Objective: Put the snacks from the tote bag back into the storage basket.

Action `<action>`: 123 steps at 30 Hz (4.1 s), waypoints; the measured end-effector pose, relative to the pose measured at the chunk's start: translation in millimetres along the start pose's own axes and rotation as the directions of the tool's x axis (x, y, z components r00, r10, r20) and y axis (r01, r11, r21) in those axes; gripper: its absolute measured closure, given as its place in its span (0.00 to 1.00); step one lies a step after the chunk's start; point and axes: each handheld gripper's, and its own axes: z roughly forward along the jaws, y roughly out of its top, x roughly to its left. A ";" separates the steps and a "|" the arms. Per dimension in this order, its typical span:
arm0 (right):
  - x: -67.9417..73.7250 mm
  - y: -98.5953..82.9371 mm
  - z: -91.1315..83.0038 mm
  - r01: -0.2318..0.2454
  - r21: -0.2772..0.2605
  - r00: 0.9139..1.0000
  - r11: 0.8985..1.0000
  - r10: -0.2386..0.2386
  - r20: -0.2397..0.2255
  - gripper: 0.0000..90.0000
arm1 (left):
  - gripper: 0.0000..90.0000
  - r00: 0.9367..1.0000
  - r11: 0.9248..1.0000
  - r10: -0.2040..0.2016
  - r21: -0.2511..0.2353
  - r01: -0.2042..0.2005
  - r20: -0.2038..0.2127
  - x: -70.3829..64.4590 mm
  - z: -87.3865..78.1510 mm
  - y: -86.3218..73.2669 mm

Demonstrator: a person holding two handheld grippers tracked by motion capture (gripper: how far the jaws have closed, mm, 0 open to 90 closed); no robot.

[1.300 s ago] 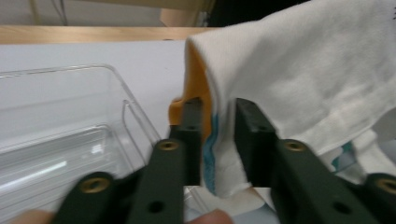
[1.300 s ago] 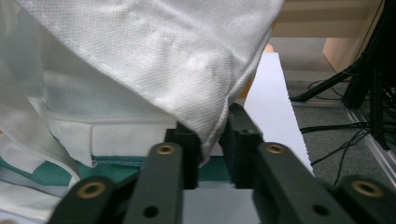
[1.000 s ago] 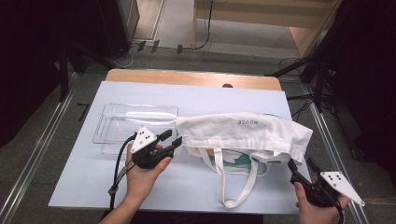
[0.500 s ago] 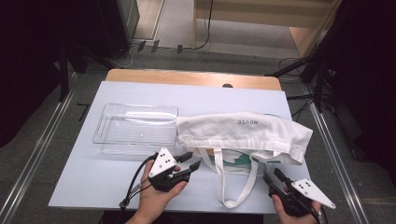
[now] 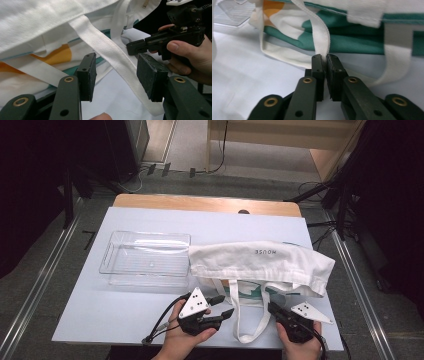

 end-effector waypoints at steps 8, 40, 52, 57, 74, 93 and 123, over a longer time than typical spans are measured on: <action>19.7 4.2 11.0 0.075 0.011 0.996 0.997 -0.075 -0.041 0.98 | 0.56 0.998 0.995 -0.049 0.084 0.047 0.026 0.0 17.0 -1.8; 49.8 33.1 7.9 0.053 -0.097 0.959 0.994 -0.078 -0.273 1.00 | 0.42 0.994 0.989 -0.083 0.131 0.074 0.067 7.9 48.8 -4.6; 45.3 34.8 0.2 0.028 -0.158 0.963 0.987 -0.069 -0.260 0.88 | 0.96 0.999 0.994 0.018 0.105 -0.023 0.045 2.1 50.4 4.1; 37.1 32.8 -15.0 0.026 -0.225 0.985 0.974 -0.064 -0.162 0.75 | 0.97 0.999 0.997 0.029 0.072 -0.031 0.020 5.1 36.4 13.9; 5.3 20.9 -16.9 -0.073 -0.196 0.981 0.978 0.106 0.164 0.35 | 0.97 0.994 0.992 0.091 -0.078 -0.097 -0.066 15.1 -9.7 62.5; 0.0 35.5 -1.7 -0.051 -0.231 0.983 0.972 0.090 0.162 0.25 | 0.96 0.990 0.983 0.090 -0.149 -0.105 -0.105 37.0 -23.5 106.9; -15.7 48.4 -19.3 -0.051 -0.268 0.983 0.962 0.095 0.155 0.97 | 0.96 0.975 0.974 0.078 -0.192 -0.119 -0.206 49.9 -21.4 128.3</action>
